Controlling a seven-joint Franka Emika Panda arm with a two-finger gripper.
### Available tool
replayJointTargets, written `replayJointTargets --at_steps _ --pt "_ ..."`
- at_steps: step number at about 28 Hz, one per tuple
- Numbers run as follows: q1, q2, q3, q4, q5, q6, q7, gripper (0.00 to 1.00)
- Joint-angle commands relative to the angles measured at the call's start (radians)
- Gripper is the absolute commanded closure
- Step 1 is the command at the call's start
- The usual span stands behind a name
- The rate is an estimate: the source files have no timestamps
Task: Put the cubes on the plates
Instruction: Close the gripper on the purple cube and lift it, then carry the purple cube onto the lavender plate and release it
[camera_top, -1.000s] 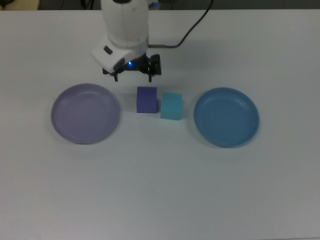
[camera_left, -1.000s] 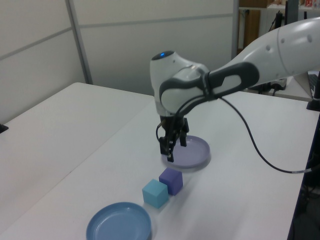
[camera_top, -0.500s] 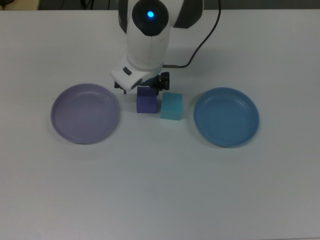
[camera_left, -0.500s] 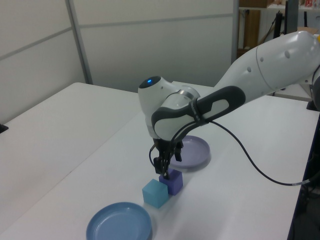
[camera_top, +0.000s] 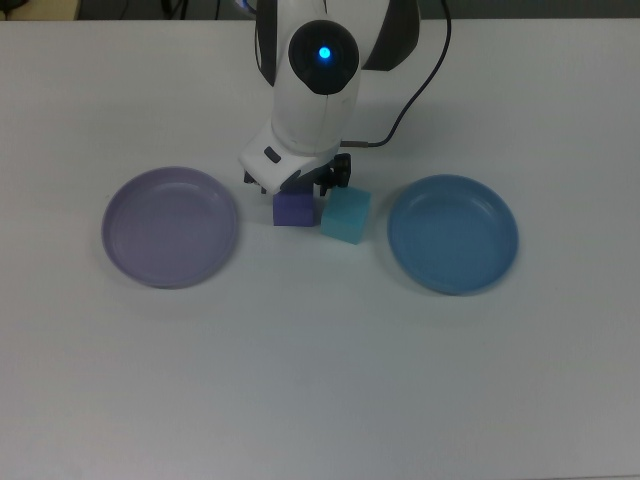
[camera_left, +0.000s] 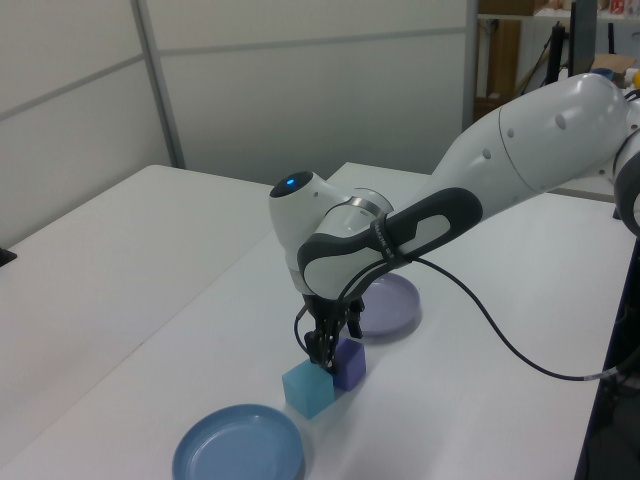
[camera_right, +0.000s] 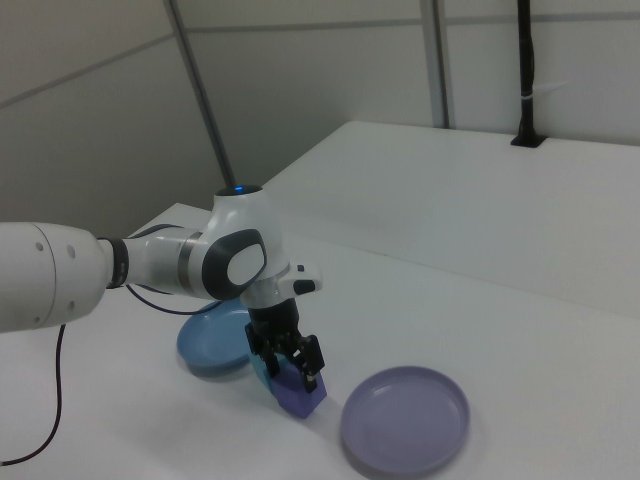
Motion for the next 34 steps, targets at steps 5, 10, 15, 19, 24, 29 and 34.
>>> replayJointTargets --at_steps 5,10,15,19,24,29,34 --pt "0.004 0.012 -0.006 -0.009 -0.024 0.026 0.026 0.95" --pt "0.004 0.014 -0.009 -0.004 -0.024 0.023 0.049 1.00" --pt "-0.011 -0.014 -0.021 0.016 -0.018 0.008 0.052 1.00" --pt "-0.072 -0.058 -0.023 0.031 -0.006 -0.021 0.039 1.00" --pt "-0.164 -0.075 -0.023 0.057 0.005 -0.028 0.017 1.00" --pt "-0.244 -0.040 -0.023 0.069 0.042 -0.019 -0.003 1.00" --pt "-0.270 0.047 -0.024 0.129 0.077 -0.017 0.002 0.86"
